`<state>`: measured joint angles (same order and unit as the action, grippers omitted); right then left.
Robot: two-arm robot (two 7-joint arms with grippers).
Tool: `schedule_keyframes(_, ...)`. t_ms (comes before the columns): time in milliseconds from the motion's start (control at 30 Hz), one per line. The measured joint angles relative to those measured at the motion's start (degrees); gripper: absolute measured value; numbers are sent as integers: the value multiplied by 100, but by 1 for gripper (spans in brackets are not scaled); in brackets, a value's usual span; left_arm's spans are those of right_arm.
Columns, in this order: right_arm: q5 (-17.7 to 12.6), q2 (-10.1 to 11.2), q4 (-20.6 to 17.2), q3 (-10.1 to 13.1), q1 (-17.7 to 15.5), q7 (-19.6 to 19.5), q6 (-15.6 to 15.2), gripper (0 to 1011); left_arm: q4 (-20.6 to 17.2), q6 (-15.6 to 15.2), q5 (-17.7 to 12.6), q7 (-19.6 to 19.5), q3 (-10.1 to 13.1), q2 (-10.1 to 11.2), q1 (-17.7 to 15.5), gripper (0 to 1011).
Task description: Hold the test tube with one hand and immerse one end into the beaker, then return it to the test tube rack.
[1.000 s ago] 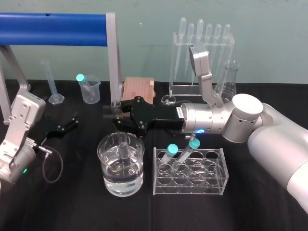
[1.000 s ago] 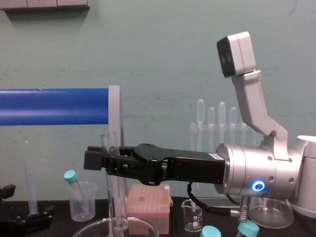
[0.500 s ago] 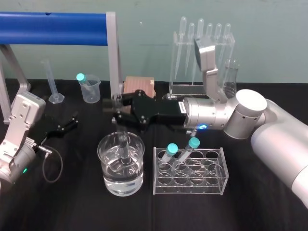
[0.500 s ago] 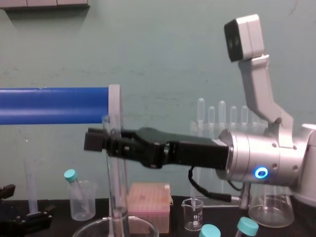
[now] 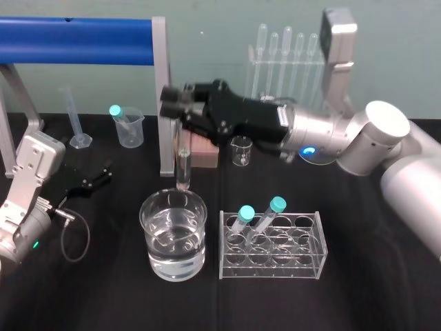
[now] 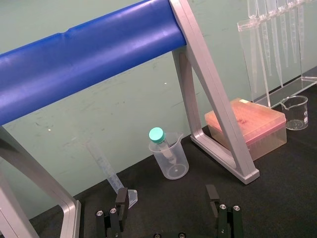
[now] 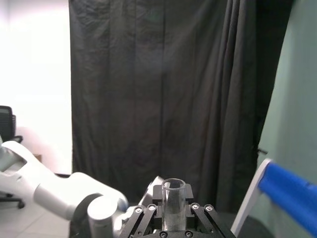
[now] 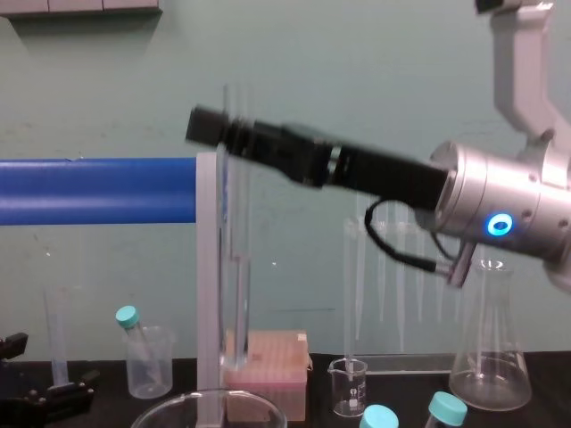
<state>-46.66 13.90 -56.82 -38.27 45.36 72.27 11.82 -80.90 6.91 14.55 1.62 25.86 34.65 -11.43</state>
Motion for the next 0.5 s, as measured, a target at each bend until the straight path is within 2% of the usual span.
schedule_keyframes(300,-101,211,-243,221,72,-226,179,242,0,0,0,0,0,0,0,1000)
schedule_keyframes(500,-106,439,-416,356,-39,-503,190,241,0,0,0,0,0,0,0,1000)
